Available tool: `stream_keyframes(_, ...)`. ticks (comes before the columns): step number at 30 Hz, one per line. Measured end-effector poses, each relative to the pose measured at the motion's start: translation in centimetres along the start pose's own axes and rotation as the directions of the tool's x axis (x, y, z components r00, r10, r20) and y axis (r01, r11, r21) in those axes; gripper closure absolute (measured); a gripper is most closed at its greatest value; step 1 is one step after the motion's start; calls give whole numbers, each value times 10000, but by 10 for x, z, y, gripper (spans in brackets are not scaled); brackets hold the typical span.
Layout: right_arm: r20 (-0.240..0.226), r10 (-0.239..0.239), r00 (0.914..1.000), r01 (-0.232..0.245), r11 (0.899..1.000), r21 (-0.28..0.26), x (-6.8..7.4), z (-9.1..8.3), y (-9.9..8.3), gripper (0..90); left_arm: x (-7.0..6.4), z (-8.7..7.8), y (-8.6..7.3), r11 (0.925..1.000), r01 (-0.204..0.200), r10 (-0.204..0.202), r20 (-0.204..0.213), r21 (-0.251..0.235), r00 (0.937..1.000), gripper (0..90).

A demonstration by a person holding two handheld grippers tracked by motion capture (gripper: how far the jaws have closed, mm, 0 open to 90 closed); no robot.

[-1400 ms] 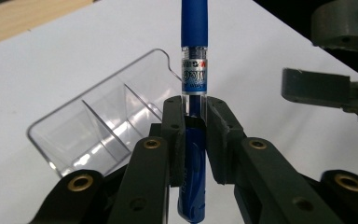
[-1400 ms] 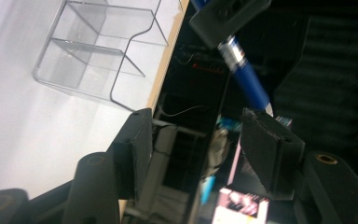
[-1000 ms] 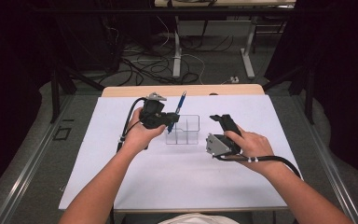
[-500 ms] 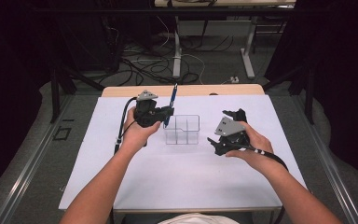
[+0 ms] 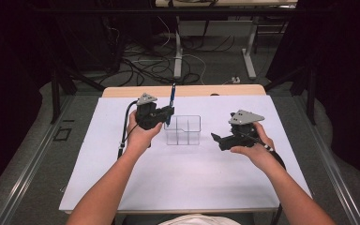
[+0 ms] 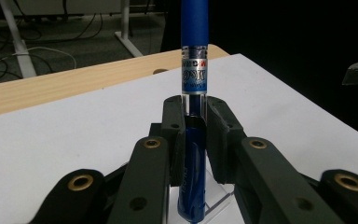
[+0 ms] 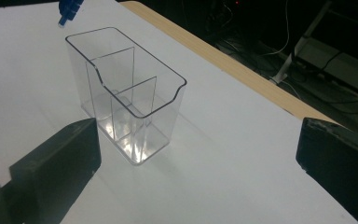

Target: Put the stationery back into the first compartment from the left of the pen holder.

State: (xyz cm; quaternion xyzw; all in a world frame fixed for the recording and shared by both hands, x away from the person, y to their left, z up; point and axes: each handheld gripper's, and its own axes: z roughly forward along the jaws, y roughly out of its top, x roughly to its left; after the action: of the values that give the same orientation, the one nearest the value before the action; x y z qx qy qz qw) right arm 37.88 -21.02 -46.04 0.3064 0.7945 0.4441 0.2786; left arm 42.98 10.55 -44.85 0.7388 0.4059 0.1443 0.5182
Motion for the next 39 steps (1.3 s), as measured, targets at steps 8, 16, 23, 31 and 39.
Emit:
stream_keyframes(8,159,414,9990,-413,9991,-59,-6,0,-6,0,2,7,-8,9999,29,-31,-133,-143,9999,792)
stream_keyframes(16,177,422,9990,-421,9991,-40,-6,-1,-8,0,4,18,-16,9998,-86,82,-215,-199,9997,792)
stream_keyframes(23,212,390,9990,-388,9992,-66,-7,0,-10,0,7,24,-26,9999,-6,3,-303,-121,9995,792)
stream_keyframes(31,213,444,9988,-444,9990,-22,-7,0,-12,0,8,26,-34,9997,35,-29,-264,236,9996,791)
stream_keyframes(39,239,587,9980,-587,9983,-12,-8,0,-13,0,8,25,-33,9999,-6,10,-205,161,9998,783)
